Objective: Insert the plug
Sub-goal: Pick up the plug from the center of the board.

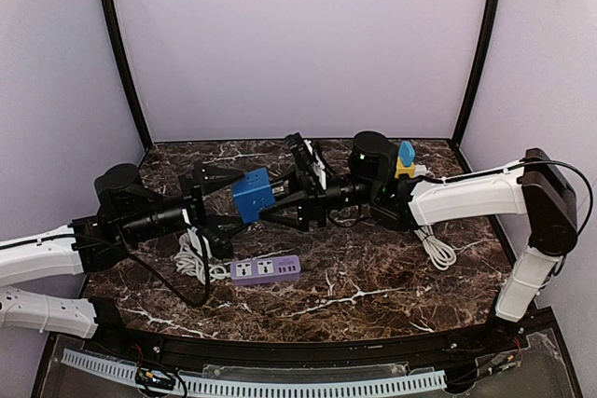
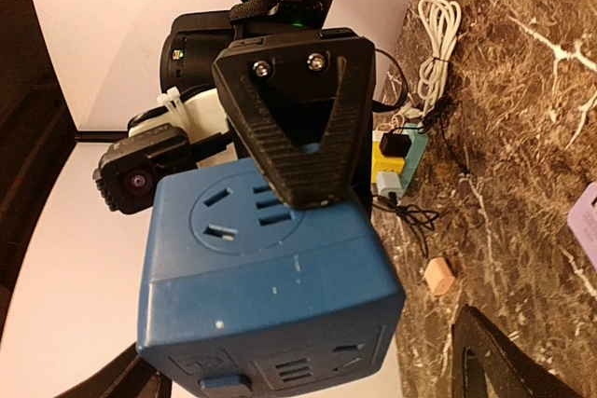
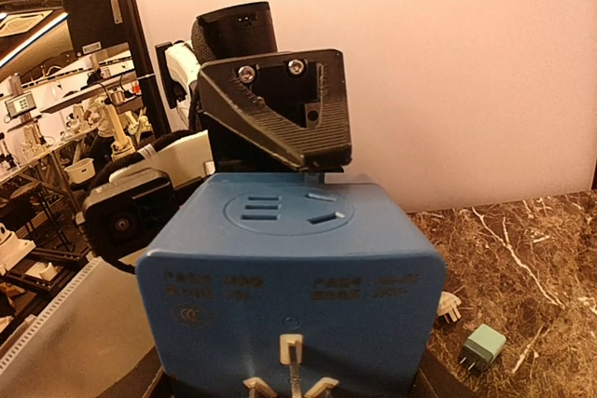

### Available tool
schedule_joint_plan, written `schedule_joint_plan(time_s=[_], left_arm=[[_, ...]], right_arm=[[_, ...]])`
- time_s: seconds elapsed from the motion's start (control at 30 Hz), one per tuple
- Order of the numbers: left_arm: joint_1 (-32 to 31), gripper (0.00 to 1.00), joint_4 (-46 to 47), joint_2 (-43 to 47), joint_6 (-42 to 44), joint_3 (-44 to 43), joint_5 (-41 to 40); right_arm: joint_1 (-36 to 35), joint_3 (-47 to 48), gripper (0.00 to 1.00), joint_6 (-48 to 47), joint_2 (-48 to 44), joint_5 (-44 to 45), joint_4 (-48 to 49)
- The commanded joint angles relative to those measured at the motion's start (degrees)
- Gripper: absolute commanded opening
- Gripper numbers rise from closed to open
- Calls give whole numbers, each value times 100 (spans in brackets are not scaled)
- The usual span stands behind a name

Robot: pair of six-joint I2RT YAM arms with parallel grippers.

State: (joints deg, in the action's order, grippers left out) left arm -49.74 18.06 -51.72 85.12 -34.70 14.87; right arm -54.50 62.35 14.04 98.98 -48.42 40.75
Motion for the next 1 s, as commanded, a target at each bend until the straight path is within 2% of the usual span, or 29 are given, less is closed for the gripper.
schedule_joint_plan(time_s=[0.0,0.1,0.3,0.37,0.4,0.43,0.47,0.5,0.57,0.6,0.67,0.7,0.73,0.83,0.87,0.97], left_arm=[[-26,88,1415,-93,43,412,5],[-42,77,1933,-269,-14,454,48],[-116,62,2130,-514,-91,342,138],[-149,49,2168,-549,-125,305,135],[-168,33,2158,-554,-148,270,111],[-181,25,2149,-550,-177,257,99],[-200,9,2131,-545,-192,247,74],[-206,5,2122,-531,-216,246,53],[-219,1,1995,-474,-284,233,-35],[-225,1,1814,-446,-395,198,-138],[-221,1,1275,-353,-699,47,-364],[-217,1,1044,-283,-853,-30,-460],[-220,1,499,-258,-1240,-231,-644],[-216,1,-763,-209,-2100,-820,-948],[-219,1,-1451,-208,-2438,-907,-955],[-212,1,-2643,-196,-3040,-1209,-810]], right_arm=[[-24,139,0,202,-98,-80,455],[-25,242,0,342,-6,-88,479],[-19,351,0,603,176,-113,592],[-25,378,0,621,226,-130,587],[-26,389,0,630,249,-140,579],[-26,392,0,634,263,-147,570],[-26,385,0,620,265,-151,541],[-26,386,0,580,261,-131,473],[-12,361,15,434,220,-42,255],[-8,332,26,323,166,-1,117],[28,243,55,29,5,126,-229],[58,184,78,-164,-170,187,-439],[99,135,96,-392,-309,250,-739],[167,-4,99,-1278,-813,632,-1910],[168,-52,99,-1615,-963,804,-2289],[189,-194,99,-2257,-1359,1281,-3224]])
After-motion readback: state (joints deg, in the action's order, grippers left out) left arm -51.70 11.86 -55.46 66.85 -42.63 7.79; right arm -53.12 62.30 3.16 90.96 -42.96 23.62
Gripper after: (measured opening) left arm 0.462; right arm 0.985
